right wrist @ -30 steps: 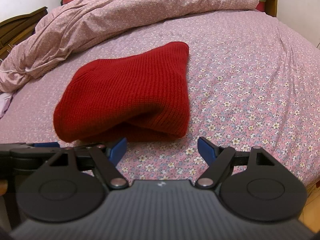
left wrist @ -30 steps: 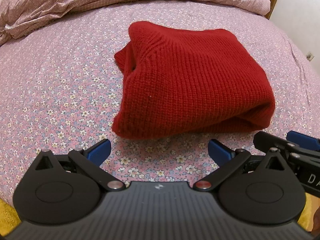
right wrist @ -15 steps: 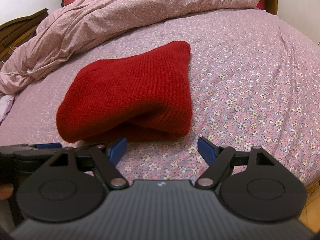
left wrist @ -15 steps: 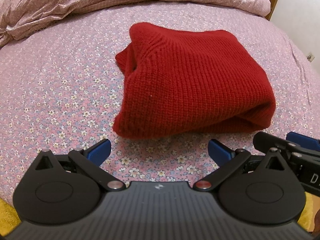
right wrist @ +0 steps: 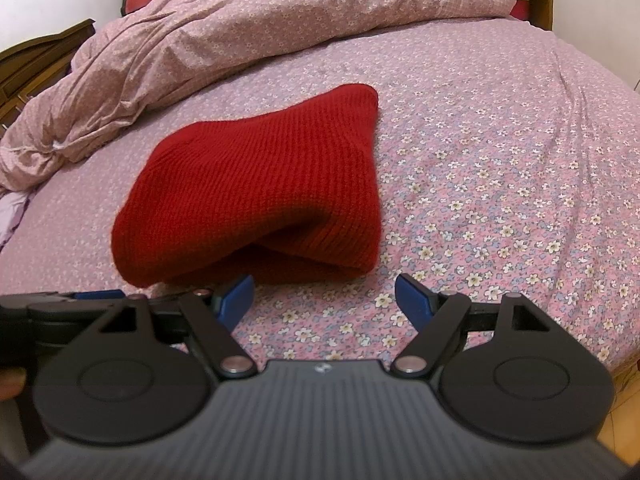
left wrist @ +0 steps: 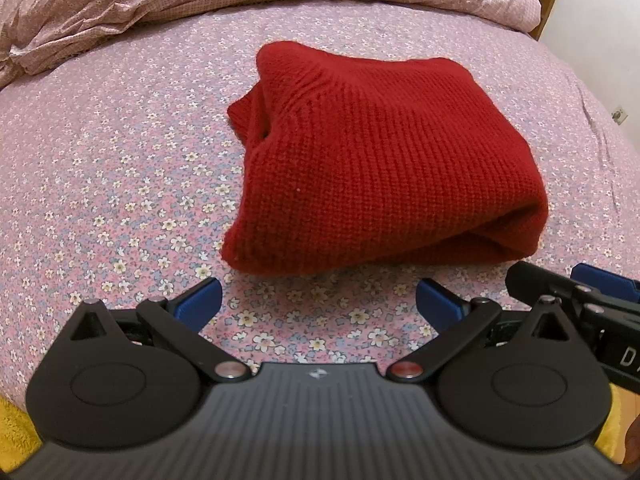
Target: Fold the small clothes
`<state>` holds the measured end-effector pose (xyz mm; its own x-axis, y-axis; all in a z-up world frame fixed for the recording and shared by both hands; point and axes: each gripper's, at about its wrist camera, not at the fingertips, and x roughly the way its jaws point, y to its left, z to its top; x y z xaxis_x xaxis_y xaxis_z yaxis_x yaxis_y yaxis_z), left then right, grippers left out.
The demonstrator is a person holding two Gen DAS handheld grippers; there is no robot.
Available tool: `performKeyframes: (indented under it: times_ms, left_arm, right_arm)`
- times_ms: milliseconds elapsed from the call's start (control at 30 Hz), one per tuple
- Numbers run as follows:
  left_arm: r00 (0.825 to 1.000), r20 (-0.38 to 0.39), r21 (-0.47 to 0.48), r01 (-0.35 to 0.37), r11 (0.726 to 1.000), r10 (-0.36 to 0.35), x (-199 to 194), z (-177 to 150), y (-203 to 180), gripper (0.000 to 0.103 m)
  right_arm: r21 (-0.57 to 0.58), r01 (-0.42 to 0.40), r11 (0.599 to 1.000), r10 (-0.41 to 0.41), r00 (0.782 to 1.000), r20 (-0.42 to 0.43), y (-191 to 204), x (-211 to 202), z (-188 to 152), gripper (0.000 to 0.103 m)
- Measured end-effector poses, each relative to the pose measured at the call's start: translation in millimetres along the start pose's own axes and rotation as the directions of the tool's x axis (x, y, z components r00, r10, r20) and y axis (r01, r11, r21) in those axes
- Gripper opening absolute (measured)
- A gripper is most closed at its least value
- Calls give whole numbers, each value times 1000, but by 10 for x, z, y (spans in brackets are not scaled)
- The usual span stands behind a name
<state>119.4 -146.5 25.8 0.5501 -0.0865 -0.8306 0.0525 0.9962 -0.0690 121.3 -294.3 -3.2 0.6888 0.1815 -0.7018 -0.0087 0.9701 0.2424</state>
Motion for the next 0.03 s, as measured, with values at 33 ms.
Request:
performKeyframes:
  times_ms: [33]
  left_arm:
    - [1000,0,0,0,1000,0,0,0,0,103]
  right_arm:
    - [0,0,1000,0,1000,0,1,0,1,79]
